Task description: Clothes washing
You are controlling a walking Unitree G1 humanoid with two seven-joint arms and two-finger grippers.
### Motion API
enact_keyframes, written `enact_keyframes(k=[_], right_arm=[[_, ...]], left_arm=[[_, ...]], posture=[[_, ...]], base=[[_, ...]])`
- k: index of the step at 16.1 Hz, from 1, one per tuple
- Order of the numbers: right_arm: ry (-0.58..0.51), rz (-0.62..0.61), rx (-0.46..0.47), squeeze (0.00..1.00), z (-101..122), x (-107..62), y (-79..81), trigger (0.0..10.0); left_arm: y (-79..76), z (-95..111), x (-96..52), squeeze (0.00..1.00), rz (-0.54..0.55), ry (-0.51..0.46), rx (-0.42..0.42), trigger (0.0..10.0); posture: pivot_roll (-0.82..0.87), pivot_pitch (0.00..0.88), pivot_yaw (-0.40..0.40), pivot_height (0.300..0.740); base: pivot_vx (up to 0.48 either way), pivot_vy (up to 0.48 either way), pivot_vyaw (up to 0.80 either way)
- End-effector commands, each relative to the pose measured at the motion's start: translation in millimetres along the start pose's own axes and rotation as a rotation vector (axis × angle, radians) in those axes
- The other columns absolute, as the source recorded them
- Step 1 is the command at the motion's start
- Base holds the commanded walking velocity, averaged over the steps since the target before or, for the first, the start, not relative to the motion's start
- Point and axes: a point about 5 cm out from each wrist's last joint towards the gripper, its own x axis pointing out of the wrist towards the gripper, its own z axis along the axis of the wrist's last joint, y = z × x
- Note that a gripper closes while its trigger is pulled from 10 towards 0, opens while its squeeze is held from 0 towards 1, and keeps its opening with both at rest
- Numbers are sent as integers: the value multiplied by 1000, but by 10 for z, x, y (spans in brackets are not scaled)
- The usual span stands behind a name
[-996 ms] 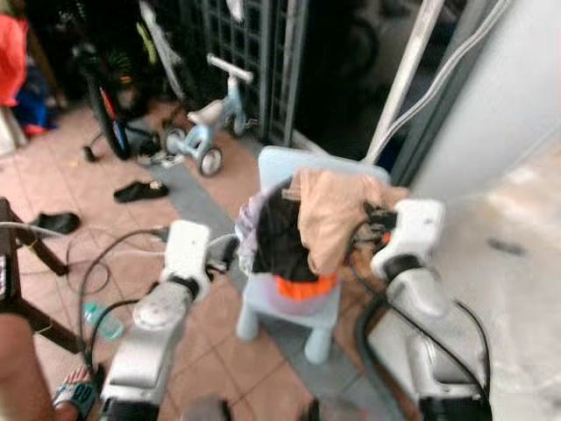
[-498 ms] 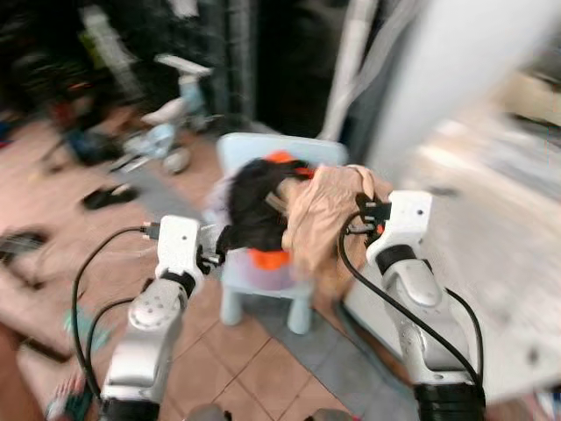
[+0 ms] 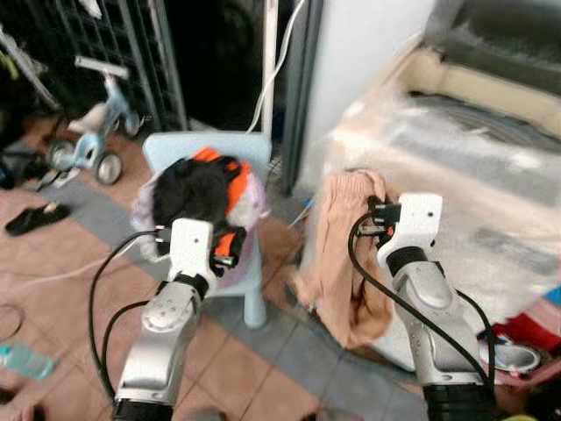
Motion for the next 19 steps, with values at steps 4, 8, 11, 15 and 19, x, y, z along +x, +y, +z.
enact_keyframes(k=[4, 8, 11, 15, 19], right_arm=[[-26, 0, 4, 0, 43, -8, 39, 10000], [-28, -6, 4, 0, 44, -8, 20, 10000], [-28, -4, 15, 0, 45, -14, 36, 10000], [-25, -5, 22, 0, 37, -12, 35, 10000], [-22, -4, 22, 0, 24, -18, 41, 10000]], left_arm=[[92, 13, 6, 0, 55, 2, -14, 10000], [137, 5, 13, 0, 89, 14, -65, 10000], [147, 4, 12, 0, 87, 17, -63, 10000], [146, 2, 13, 0, 85, 23, -70, 10000], [140, -5, 8, 0, 82, 27, -69, 10000]], posture=[[-47, 0, -6, 740], [-47, 0, -4, 740], [-46, 0, -3, 740], [-47, 0, -3, 740], [-45, 0, -3, 740]], base=[[0, 0, 0], [0, 0, -200], [0, 299, -431], [0, 397, -800], [0, 479, -200]])
